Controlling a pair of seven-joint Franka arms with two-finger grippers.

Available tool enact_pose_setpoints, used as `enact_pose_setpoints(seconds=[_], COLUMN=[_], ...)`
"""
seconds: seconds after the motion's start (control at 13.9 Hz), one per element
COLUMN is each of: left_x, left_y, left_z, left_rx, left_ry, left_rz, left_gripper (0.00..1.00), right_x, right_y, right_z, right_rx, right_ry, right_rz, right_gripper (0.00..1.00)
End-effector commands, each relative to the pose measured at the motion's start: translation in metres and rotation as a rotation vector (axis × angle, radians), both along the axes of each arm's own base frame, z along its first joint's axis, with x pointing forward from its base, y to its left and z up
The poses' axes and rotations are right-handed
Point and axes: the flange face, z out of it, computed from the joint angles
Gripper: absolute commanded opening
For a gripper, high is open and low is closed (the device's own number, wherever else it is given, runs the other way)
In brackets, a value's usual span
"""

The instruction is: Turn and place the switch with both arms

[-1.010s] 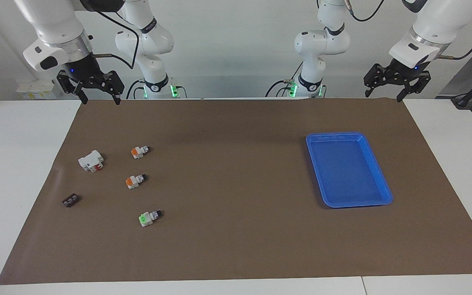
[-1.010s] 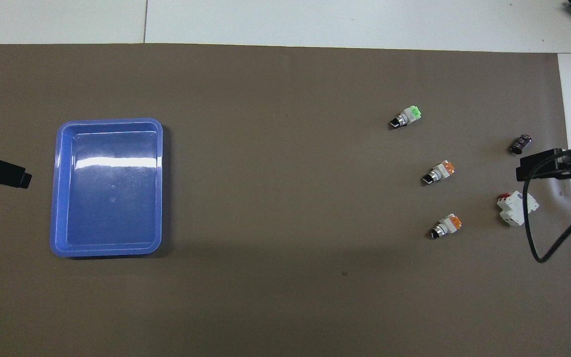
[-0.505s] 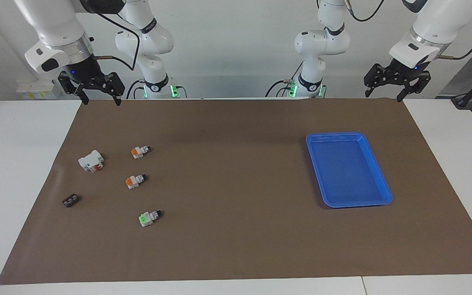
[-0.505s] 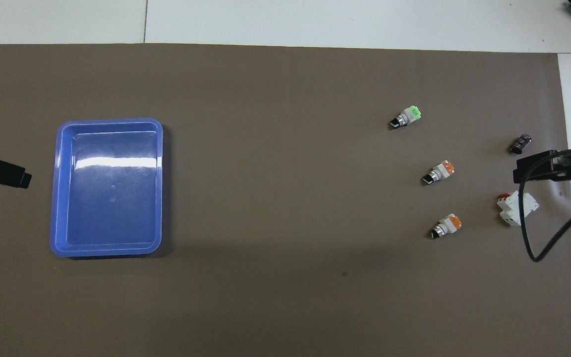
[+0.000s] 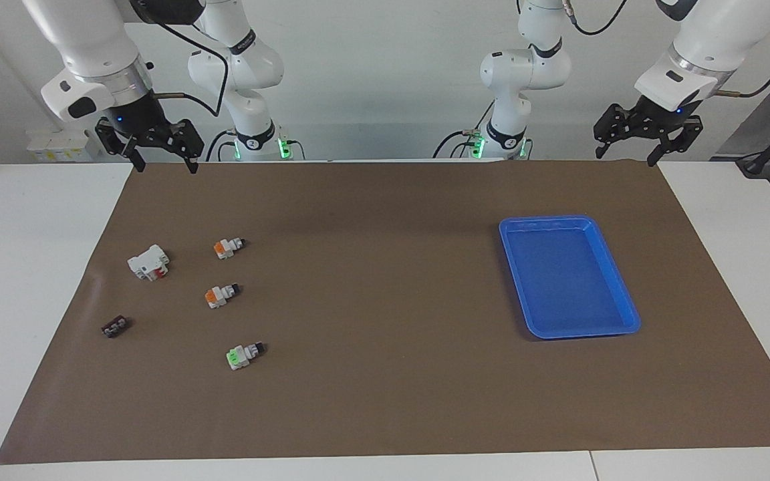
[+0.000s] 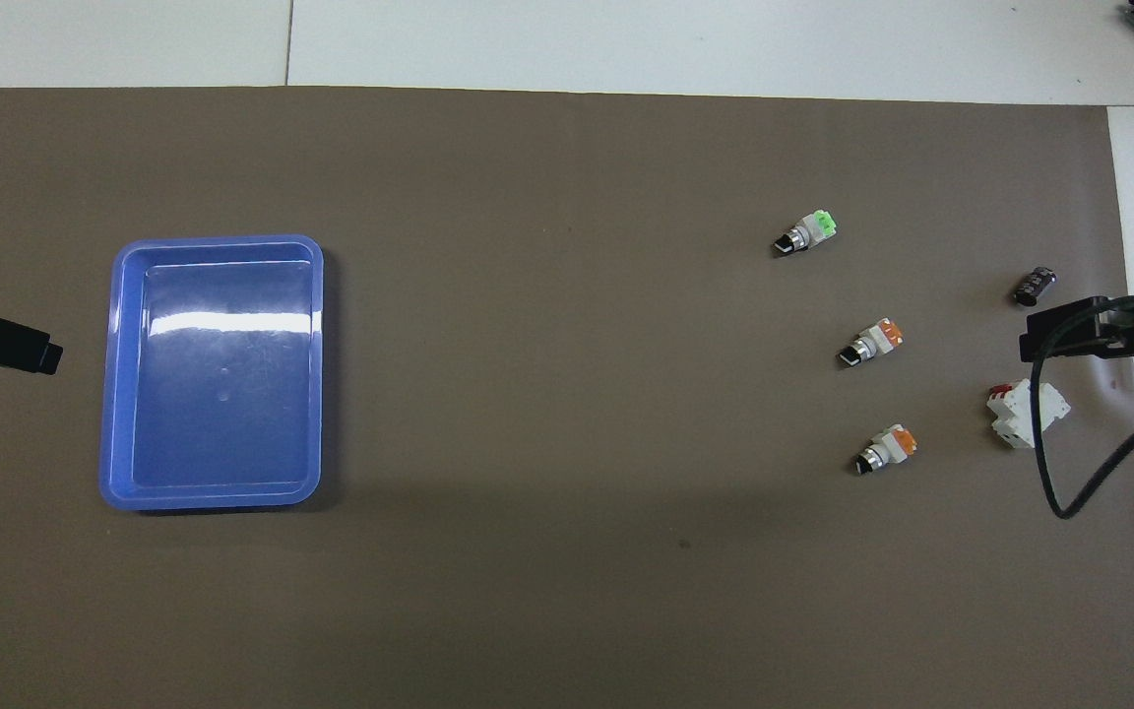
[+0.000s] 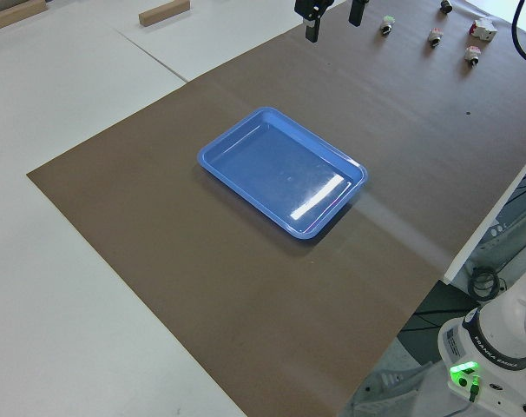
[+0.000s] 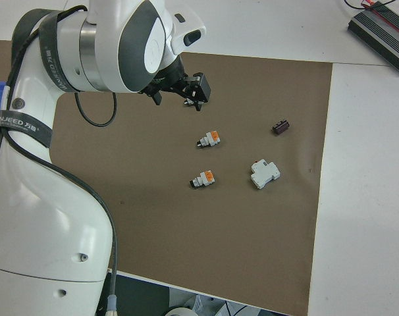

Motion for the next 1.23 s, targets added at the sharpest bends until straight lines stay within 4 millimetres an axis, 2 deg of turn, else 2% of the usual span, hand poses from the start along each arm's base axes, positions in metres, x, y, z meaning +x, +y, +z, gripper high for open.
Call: enact_pose_setpoints(seconds=[0.0, 0.58, 1.15], left_x=[-0.008, -0.008, -0.008], left_y=[0.004, 0.004, 0.004], left_z=[0.001, 0.001, 0.001], left_rx=[0.019, 0.019, 0.019], left_ry=[-0.009, -0.009, -0.010], left_rz=[0.005, 0.004, 0.005], left_gripper=[1.00, 1.00, 1.00], right_x=[0.000, -0.002, -0.005], right_y=[-0.008, -0.012, -0.006], right_z=[0.002, -0.006, -0.011], right_rx=[-0.009, -0.008, -0.009], right_ry=[-0.059, -0.061, -0.054], right_rz=[-0.020, -0.044, -0.255], right_gripper=[1.00, 1.00, 1.00])
